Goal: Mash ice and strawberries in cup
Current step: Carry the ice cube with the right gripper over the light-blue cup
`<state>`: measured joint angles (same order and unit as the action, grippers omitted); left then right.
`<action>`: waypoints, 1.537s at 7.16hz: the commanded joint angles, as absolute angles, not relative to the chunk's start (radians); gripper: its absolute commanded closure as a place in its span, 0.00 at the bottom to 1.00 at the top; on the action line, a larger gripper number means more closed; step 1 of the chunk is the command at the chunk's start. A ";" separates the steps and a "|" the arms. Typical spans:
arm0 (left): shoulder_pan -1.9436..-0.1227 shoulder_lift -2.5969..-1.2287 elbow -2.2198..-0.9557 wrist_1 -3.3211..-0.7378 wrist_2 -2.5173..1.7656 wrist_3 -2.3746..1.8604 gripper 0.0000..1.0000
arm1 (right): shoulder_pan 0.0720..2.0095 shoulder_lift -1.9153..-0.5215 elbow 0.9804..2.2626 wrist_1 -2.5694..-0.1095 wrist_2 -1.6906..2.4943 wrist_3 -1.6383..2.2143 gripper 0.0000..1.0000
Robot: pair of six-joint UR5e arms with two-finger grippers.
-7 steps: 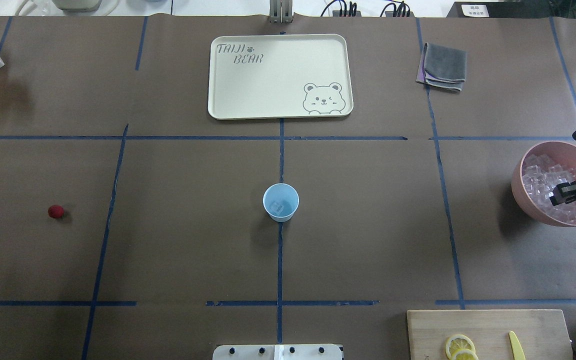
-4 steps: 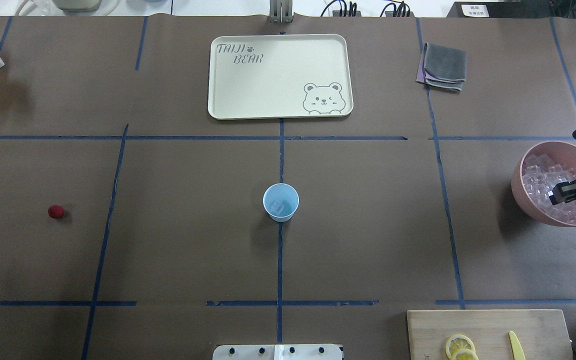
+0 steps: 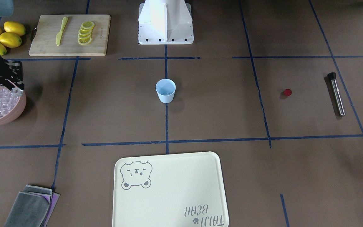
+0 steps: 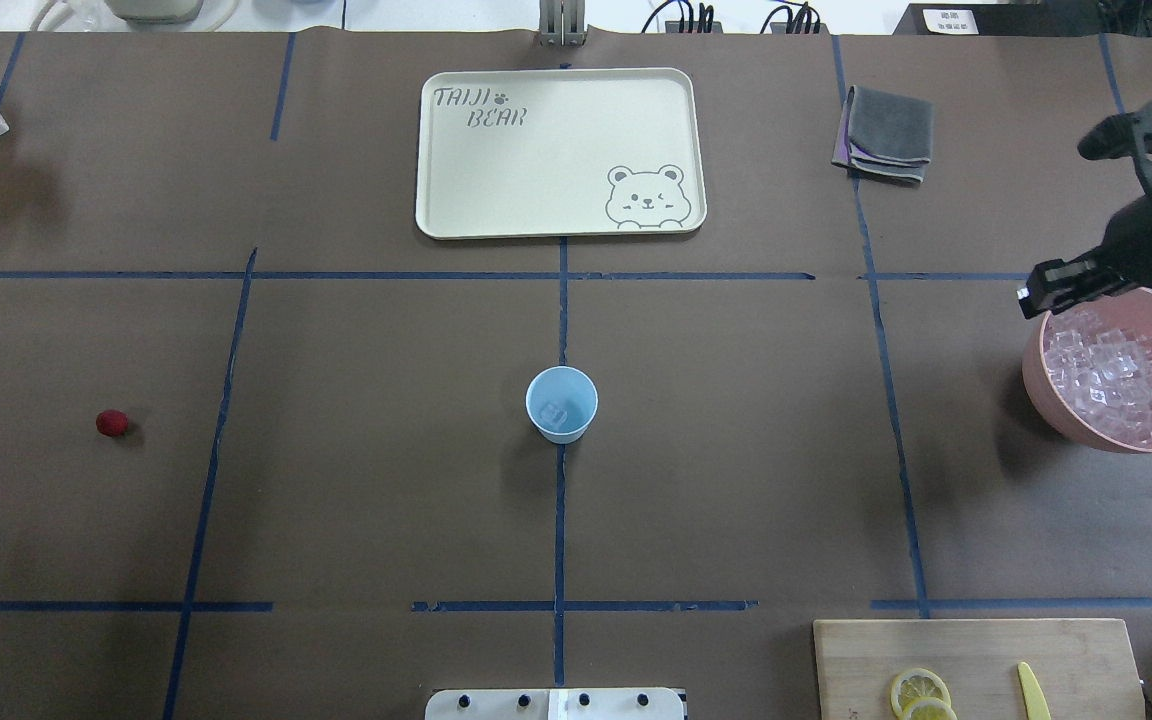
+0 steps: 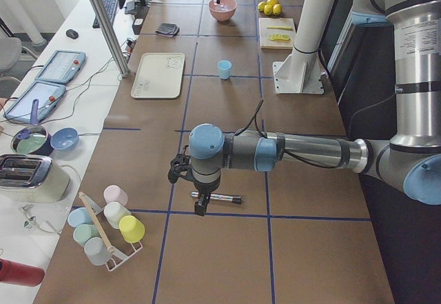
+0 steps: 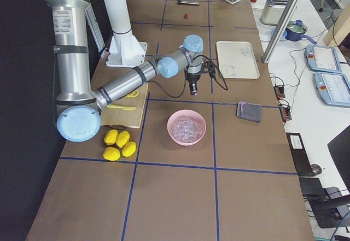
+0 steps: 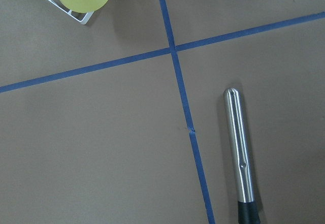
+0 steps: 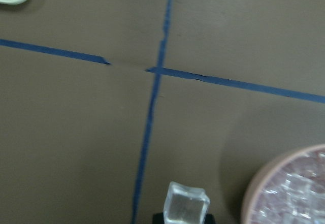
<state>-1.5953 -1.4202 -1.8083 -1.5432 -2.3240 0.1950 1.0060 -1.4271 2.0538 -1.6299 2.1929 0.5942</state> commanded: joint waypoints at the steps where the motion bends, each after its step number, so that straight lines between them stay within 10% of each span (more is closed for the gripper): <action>1: -1.594 -1.422 -1.809 -1.545 -2.324 0.195 0.00 | 0.811 -1.141 2.031 -1.828 2.037 0.748 0.95; 6: -1.595 -1.424 -1.815 -1.543 -2.326 0.196 0.00 | 0.479 -0.671 1.679 -1.825 1.840 1.291 0.95; 11: -1.595 -1.424 -1.816 -1.543 -2.326 0.196 0.00 | 0.426 -0.678 1.637 -1.815 1.809 1.316 0.80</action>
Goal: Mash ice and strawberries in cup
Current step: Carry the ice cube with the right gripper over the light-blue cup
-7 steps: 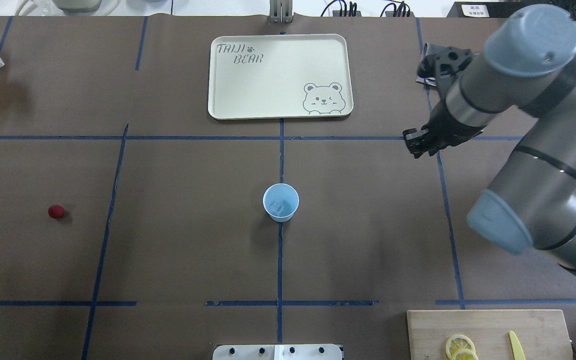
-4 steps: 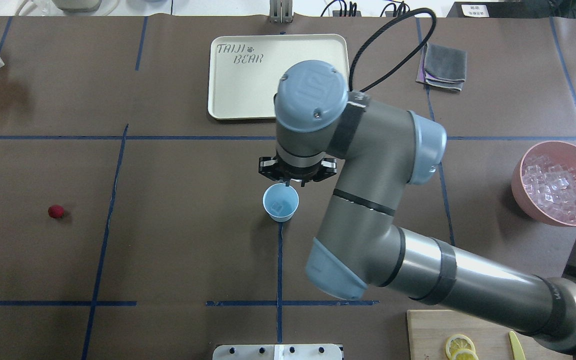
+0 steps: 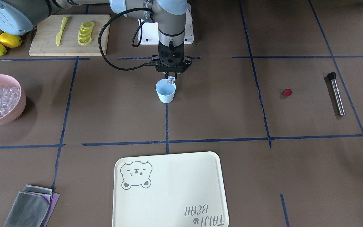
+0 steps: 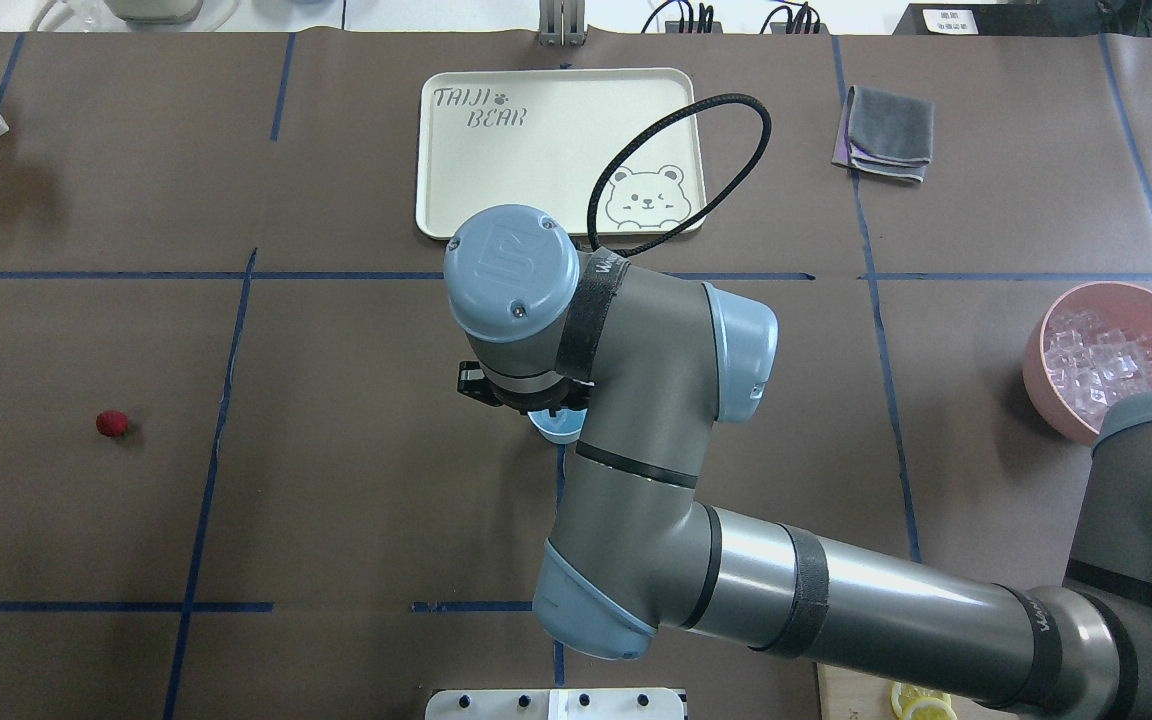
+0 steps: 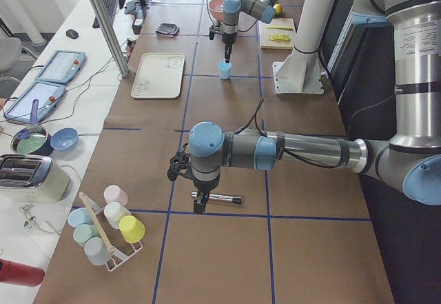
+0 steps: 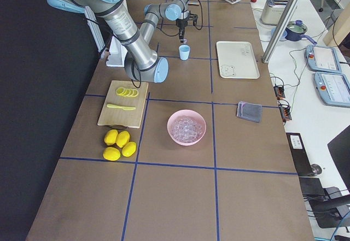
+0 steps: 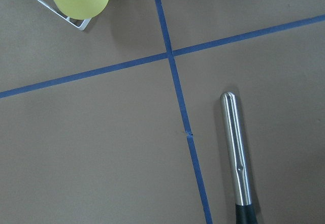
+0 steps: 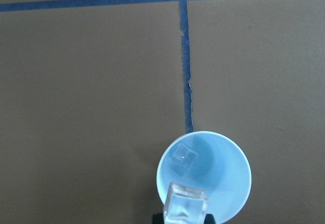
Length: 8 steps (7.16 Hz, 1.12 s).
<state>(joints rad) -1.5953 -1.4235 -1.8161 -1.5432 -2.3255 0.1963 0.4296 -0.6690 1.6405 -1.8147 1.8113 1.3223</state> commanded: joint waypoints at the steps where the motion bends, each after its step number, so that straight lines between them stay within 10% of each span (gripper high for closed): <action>1: -1.595 -1.424 -1.816 -1.543 -2.326 0.196 0.00 | 0.428 -0.680 1.635 -1.815 1.804 1.313 0.80; 2: -1.595 -1.424 -1.816 -1.543 -2.326 0.196 0.00 | 0.428 -0.680 1.635 -1.815 1.796 1.315 0.55; 3: -1.595 -1.424 -1.816 -1.543 -2.326 0.196 0.00 | 0.428 -0.692 1.644 -1.813 1.793 1.325 0.02; 8: -1.595 -1.422 -1.818 -1.543 -2.326 0.198 0.00 | 0.585 -0.885 1.855 -1.812 1.866 1.175 0.01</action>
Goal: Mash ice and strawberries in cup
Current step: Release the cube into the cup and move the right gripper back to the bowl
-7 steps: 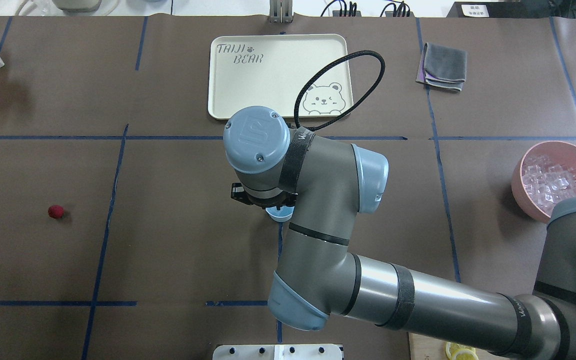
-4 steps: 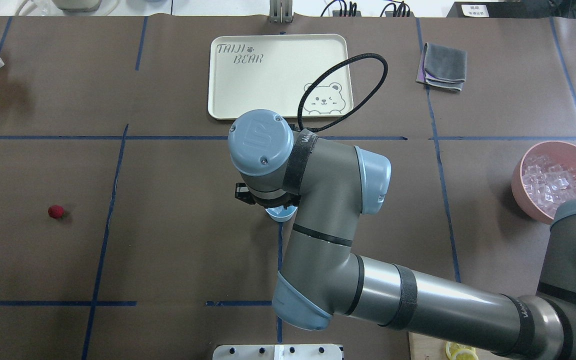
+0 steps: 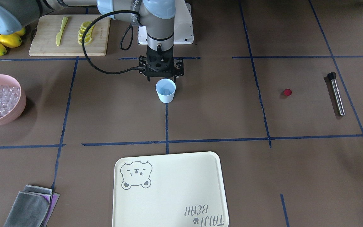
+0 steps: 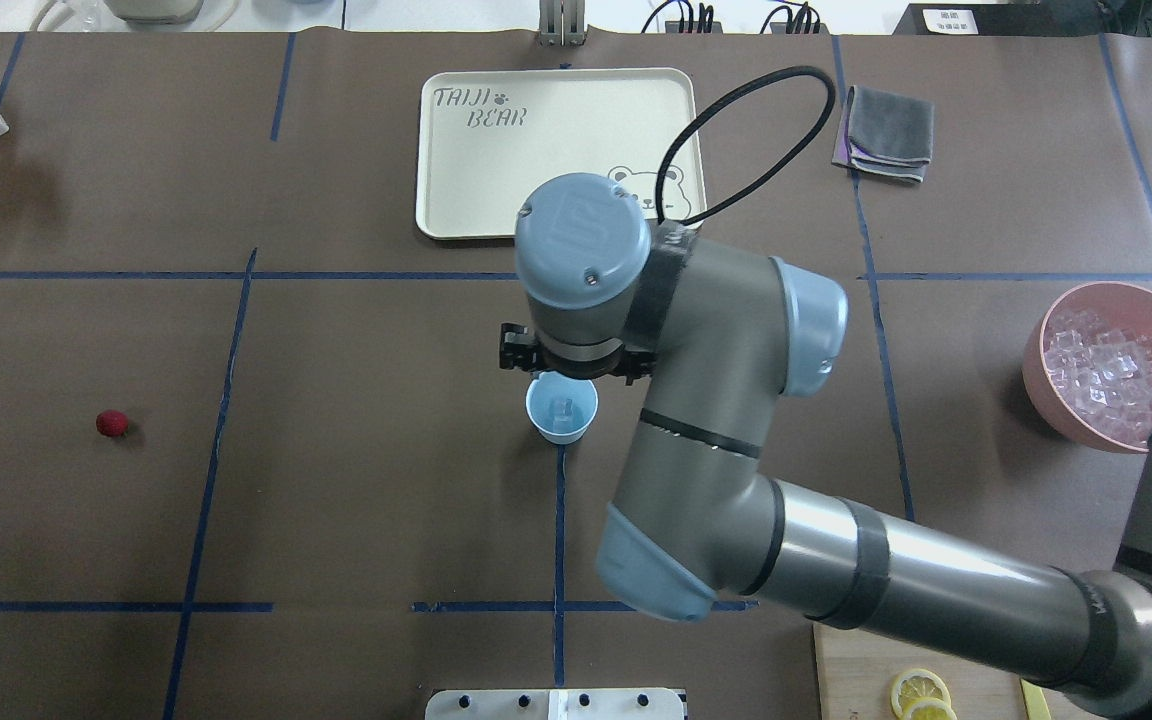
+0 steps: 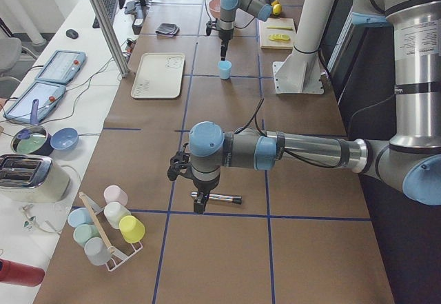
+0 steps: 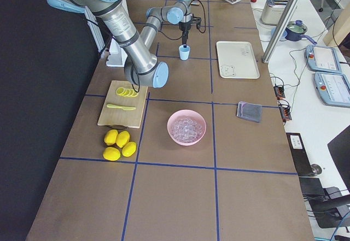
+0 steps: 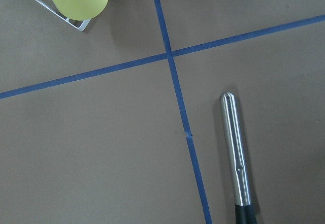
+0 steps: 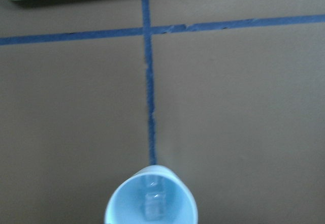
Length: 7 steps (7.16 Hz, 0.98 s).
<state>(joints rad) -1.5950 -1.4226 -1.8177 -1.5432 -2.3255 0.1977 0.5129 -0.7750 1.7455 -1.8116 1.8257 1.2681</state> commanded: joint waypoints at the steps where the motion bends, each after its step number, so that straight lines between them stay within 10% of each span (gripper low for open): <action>1: -1.595 -1.422 -1.818 -1.543 -2.326 0.198 0.00 | 0.679 -1.031 1.972 -1.812 1.911 1.019 0.01; 7: -1.594 -1.413 -1.858 -1.542 -2.356 0.198 0.00 | 1.185 -1.703 2.015 -1.537 2.230 0.218 0.01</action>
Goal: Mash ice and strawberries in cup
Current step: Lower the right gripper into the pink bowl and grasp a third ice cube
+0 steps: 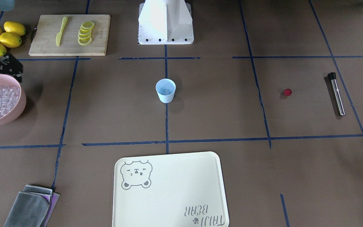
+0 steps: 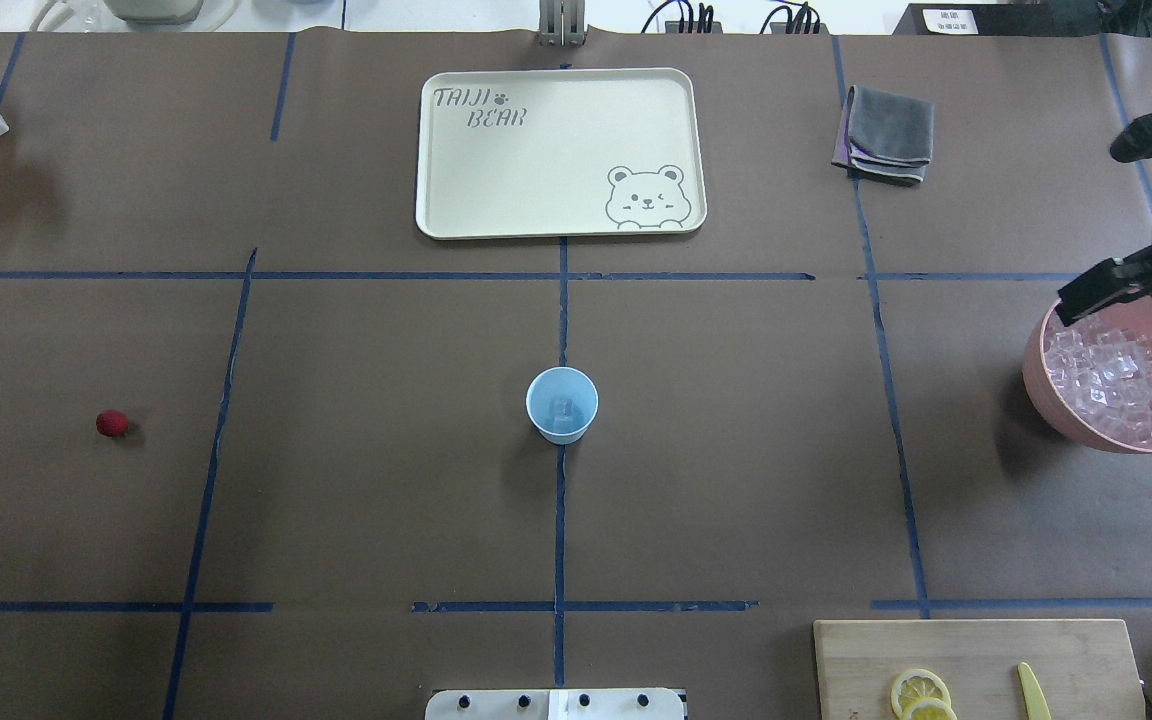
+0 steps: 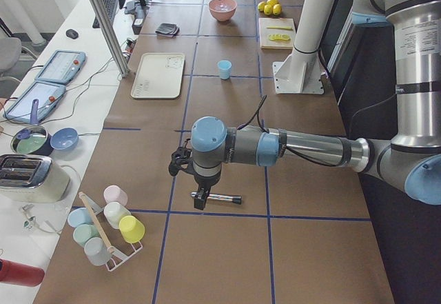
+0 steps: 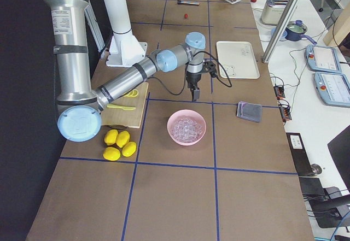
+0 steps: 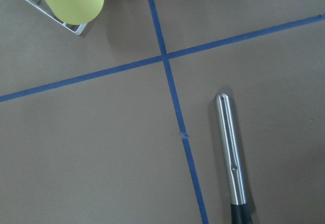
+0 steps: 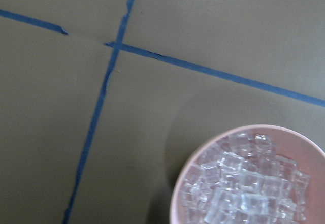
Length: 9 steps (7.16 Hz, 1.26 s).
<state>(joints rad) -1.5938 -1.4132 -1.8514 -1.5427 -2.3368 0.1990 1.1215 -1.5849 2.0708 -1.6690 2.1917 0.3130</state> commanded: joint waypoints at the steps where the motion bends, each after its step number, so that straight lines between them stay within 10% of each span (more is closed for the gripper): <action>1: -1.594 -1.413 -1.861 -1.542 -2.361 0.198 0.00 | 1.186 -1.722 1.925 -1.396 2.232 0.231 0.02; 9: -1.594 -1.413 -1.865 -1.542 -2.361 0.198 0.00 | 1.094 -1.680 1.777 -1.305 2.229 0.304 0.30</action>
